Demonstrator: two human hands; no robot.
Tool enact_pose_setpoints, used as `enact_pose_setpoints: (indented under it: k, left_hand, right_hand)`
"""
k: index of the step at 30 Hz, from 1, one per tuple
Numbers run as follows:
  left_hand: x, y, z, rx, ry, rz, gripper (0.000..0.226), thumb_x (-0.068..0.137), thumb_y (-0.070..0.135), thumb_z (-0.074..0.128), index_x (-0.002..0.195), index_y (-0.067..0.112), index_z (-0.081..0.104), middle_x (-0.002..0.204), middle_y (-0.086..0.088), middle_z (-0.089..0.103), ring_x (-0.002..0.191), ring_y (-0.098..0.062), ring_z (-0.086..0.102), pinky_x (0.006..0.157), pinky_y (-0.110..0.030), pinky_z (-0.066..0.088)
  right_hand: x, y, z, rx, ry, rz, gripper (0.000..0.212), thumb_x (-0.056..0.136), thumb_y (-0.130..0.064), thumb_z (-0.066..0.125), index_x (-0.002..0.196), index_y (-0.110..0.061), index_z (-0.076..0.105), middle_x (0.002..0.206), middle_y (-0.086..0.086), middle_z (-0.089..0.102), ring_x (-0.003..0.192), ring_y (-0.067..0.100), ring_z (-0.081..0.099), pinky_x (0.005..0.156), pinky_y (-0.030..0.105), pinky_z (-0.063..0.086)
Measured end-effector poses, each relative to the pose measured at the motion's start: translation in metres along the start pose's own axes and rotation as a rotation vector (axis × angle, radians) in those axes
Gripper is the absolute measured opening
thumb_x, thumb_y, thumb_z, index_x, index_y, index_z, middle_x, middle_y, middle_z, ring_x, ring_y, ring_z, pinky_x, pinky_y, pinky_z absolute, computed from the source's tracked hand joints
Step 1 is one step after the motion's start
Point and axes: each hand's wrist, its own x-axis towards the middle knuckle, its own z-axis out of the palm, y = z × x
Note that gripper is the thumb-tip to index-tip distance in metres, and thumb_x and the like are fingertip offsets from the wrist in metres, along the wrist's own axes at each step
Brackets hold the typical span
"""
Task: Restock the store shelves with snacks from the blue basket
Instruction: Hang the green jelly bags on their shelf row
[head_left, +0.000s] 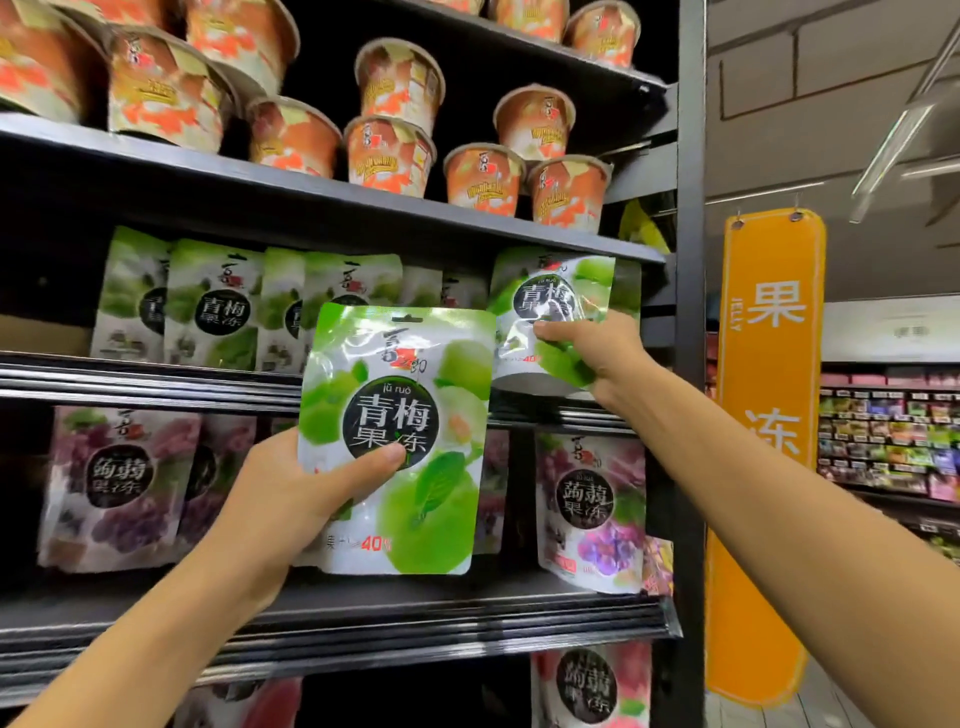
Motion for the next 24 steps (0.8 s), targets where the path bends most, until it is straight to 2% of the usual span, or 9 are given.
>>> enact_pose_setpoints:
  k: [2,6,8,11,13,14,17,21,24]
  left_hand:
    - [0.001,0.002,-0.006,-0.003,0.006,-0.008,0.036,0.056,0.032,0.083,0.09,0.022,0.077,0.089,-0.006,0.078,0.077,-0.022,0.076,0.053,-0.027,0.057]
    - [0.002,0.0,-0.013,-0.004,0.022,-0.036,0.033,0.06,0.029,0.082,0.091,0.019,0.077,0.089,-0.006,0.078,0.075,-0.021,0.076,0.049,-0.026,0.055]
    - [0.001,-0.003,-0.015,-0.002,0.025,-0.041,0.035,0.059,0.03,0.082,0.092,0.021,0.078,0.09,-0.006,0.078,0.077,-0.021,0.076,0.052,-0.025,0.056]
    - [-0.003,-0.01,-0.019,0.005,0.021,-0.062,0.036,0.058,0.032,0.083,0.092,0.023,0.077,0.091,-0.006,0.078,0.079,-0.022,0.076,0.054,-0.026,0.057]
    - [-0.005,-0.014,-0.022,0.003,0.021,-0.077,0.032,0.06,0.031,0.083,0.091,0.024,0.077,0.09,-0.006,0.078,0.076,-0.022,0.076,0.051,-0.026,0.056]
    - [-0.006,-0.015,-0.022,-0.001,0.023,-0.083,0.031,0.061,0.031,0.082,0.091,0.024,0.078,0.09,-0.006,0.078,0.075,-0.022,0.076,0.05,-0.026,0.055]
    - [-0.006,-0.018,-0.021,-0.028,0.029,-0.093,0.032,0.06,0.03,0.082,0.092,0.024,0.078,0.091,-0.007,0.078,0.076,-0.023,0.076,0.051,-0.028,0.056]
    - [-0.007,-0.02,-0.016,-0.05,0.027,-0.115,0.034,0.06,0.029,0.081,0.092,0.021,0.078,0.091,-0.008,0.078,0.076,-0.023,0.076,0.052,-0.029,0.057]
    - [-0.008,-0.022,-0.014,-0.045,0.019,-0.119,0.035,0.059,0.03,0.082,0.093,0.021,0.078,0.092,-0.008,0.078,0.076,-0.023,0.076,0.053,-0.031,0.058]
  right_hand:
    - [0.007,0.004,-0.001,-0.061,0.014,-0.038,0.044,0.068,0.0,0.086,0.105,-0.008,0.064,0.101,0.014,0.072,0.086,0.029,0.072,0.069,0.042,0.061]
    - [0.01,0.016,-0.009,-0.233,-0.042,-0.158,0.039,0.067,-0.009,0.089,0.095,-0.02,0.063,0.092,0.004,0.073,0.077,0.015,0.072,0.057,0.023,0.056]
    - [0.009,0.02,-0.015,-0.298,-0.097,-0.225,0.044,0.069,-0.014,0.088,0.104,-0.021,0.063,0.098,0.004,0.074,0.084,0.017,0.073,0.066,0.027,0.058]
    - [0.004,0.017,-0.025,-0.387,-0.143,-0.234,0.054,0.071,-0.025,0.087,0.117,-0.011,0.062,0.101,0.006,0.075,0.085,0.016,0.074,0.069,0.031,0.06]
    - [0.0,0.016,-0.033,-0.5,-0.104,-0.236,0.058,0.07,-0.033,0.087,0.116,-0.009,0.062,0.104,0.004,0.073,0.093,0.017,0.071,0.083,0.035,0.058]
    - [-0.003,0.016,-0.037,-0.564,-0.074,-0.248,0.059,0.069,-0.036,0.088,0.113,-0.008,0.061,0.103,0.001,0.072,0.094,0.016,0.07,0.084,0.034,0.057]
    - [-0.014,0.017,-0.047,-0.721,0.025,-0.3,0.054,0.069,-0.043,0.087,0.104,-0.018,0.055,0.085,-0.012,0.059,0.079,0.001,0.058,0.069,0.02,0.045]
    - [-0.017,0.02,-0.051,-0.707,0.066,-0.25,0.062,0.067,-0.035,0.089,0.118,-0.011,0.062,0.094,0.003,0.065,0.092,0.018,0.063,0.084,0.032,0.049]
    - [-0.013,0.022,-0.048,-0.696,0.096,-0.222,0.058,0.068,-0.029,0.089,0.118,-0.012,0.064,0.097,0.006,0.068,0.092,0.019,0.065,0.083,0.033,0.051]
